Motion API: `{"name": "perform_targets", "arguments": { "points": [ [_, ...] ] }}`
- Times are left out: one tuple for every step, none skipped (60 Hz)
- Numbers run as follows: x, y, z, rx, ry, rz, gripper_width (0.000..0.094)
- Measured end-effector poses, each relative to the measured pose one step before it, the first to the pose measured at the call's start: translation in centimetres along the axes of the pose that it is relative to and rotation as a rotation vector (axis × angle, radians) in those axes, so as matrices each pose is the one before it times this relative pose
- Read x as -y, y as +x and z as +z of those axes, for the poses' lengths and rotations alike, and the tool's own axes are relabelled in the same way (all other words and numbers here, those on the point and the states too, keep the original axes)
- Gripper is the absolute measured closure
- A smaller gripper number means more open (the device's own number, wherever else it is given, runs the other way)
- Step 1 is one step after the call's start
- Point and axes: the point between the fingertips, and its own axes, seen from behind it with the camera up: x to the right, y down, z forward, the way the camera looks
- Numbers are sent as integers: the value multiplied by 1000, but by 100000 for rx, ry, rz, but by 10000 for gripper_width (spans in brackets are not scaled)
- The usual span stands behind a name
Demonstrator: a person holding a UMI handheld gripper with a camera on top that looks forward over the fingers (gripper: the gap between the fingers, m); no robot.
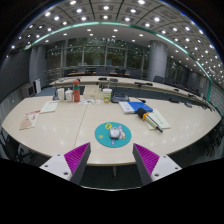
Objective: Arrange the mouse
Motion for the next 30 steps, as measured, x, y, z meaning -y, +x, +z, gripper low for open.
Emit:
{"name": "perform_targets", "arguments": {
  "points": [
    [-102, -74, -827, 84, -60, 137, 76],
    [-192, -76, -766, 82, -149, 128, 78],
    [-226, -106, -658, 118, -193, 19, 75],
    [-213, -111, -577, 166, -203, -50, 76],
    [-230, -95, -586, 116, -176, -11, 77],
    [-221, -60, -528, 71, -80, 90, 77],
    [-223, -83, -492, 96, -78, 75, 75],
    [-313, -226, -344, 116, 76, 27, 77],
    [-177, -82, -438, 216, 4, -77, 76],
    [-152, -37, -402, 152, 36, -84, 77],
    [-151, -57, -409, -8, -28, 26, 76],
    [-157, -6, -321, -45, -69, -5, 77],
    [-113, -23, -251, 73, -91, 77, 77],
    [-141, -50, -211, 229, -182, 345, 78],
    [-133, -92, -210, 309, -216, 550, 78],
    [-131, -33, -212, 212, -158, 508, 77],
    [-176, -100, -122, -32, 70, 313, 77],
    [-99, 44, -168, -108, -22, 218, 79],
    [-114, 62, -159, -189, -158, 130, 79],
    [-110, 45, -131, -178, -316, 74, 81],
    [-114, 58, -149, -121, -290, 109, 79],
    [-58, 13, -107, 66, -51, 250, 79],
    [-20, -3, -125, 128, 135, 341, 78],
    [30, 5, -102, 10, 254, 132, 78],
    [71, -125, -1, -245, 123, -144, 80],
    [-40, 35, -54, -296, -89, -376, 80],
    [-1, 54, -50, -261, -107, -403, 79],
    [19, 44, -42, -208, -28, -295, 77],
    [42, 20, -27, -55, 75, -105, 78],
    [48, 2, -13, 50, 123, 65, 79]
  ]
}}
